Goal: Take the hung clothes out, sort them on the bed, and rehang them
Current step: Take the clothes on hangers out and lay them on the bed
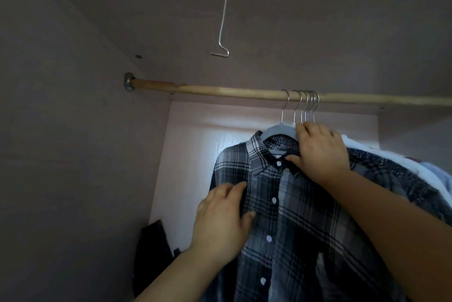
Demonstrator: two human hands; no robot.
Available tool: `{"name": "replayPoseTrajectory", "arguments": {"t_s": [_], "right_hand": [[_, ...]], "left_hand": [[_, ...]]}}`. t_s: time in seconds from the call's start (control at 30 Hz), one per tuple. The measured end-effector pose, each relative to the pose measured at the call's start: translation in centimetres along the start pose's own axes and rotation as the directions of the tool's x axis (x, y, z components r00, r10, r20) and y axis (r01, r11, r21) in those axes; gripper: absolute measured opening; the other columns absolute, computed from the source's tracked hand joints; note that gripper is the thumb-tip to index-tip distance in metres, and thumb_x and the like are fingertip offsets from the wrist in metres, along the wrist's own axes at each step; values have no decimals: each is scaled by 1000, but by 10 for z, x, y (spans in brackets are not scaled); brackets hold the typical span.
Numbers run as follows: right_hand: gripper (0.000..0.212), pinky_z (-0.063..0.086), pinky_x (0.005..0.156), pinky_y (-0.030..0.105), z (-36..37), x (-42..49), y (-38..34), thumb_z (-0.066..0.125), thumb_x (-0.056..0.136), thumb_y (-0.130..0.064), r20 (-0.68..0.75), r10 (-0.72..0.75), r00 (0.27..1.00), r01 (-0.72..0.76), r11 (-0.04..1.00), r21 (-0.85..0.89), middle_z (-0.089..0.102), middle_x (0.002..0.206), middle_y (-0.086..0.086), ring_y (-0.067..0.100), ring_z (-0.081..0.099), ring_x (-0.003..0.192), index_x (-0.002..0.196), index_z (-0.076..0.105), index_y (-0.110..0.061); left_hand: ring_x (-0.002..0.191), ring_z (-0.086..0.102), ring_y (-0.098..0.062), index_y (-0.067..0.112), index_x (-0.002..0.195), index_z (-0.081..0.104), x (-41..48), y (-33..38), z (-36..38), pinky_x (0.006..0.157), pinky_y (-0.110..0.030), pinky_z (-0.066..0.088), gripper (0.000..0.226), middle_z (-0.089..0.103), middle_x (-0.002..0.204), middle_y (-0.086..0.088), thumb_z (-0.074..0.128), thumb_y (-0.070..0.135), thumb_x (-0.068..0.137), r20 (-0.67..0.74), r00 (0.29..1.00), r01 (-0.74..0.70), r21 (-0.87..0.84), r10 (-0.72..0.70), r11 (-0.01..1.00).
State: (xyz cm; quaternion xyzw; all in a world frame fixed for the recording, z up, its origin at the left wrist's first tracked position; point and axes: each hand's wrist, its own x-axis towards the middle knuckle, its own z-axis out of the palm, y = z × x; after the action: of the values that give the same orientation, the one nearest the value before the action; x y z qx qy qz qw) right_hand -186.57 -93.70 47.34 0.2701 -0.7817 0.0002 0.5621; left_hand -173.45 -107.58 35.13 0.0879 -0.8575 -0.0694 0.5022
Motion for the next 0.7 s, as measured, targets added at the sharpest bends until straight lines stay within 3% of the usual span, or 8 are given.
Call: {"name": "replayPoseTrajectory", "arguments": {"t_s": [0.13,0.37,0.5,0.6,0.7], "right_hand": [[72,30,100,35,7,2,0,54,86,-53,-25,-10,1000,9,1000,-29,37,138,6,24,36,125,140,29,-11],[62,40,85,35,7,8,4,59,81,-50,-84,-108,991,94,983,-158,50,120,10,26,46,108,123,47,-6],[70,51,61,36,-4,16,10,76,69,-44,-134,-100,986,85,990,-112,56,111,17,32,52,98,117,54,2],[70,48,50,35,-17,19,10,78,68,-41,-175,-107,979,100,994,-44,55,113,19,36,54,96,118,54,2],[70,46,42,35,-30,4,5,83,58,-38,-279,-157,947,164,987,-1,60,99,21,37,59,77,109,59,4]], "left_hand": [[137,19,-11,32,147,15,5,2,7,111,-25,17,62,25,149,8,43,46,94,13,1000,-21,36,21,999],[135,22,-11,32,147,16,10,1,3,111,-26,18,62,26,148,9,45,44,94,-7,999,-38,32,38,999],[135,22,-10,32,147,16,14,-1,-5,111,-25,19,62,26,147,9,45,45,94,-31,998,-62,33,63,998],[136,20,-11,31,148,14,17,-1,-11,111,-26,17,64,25,148,7,45,43,94,-79,993,-82,45,85,996],[138,17,-13,30,149,8,17,0,-20,112,-29,16,69,21,150,5,46,43,93,-165,982,-79,57,88,995]]}}
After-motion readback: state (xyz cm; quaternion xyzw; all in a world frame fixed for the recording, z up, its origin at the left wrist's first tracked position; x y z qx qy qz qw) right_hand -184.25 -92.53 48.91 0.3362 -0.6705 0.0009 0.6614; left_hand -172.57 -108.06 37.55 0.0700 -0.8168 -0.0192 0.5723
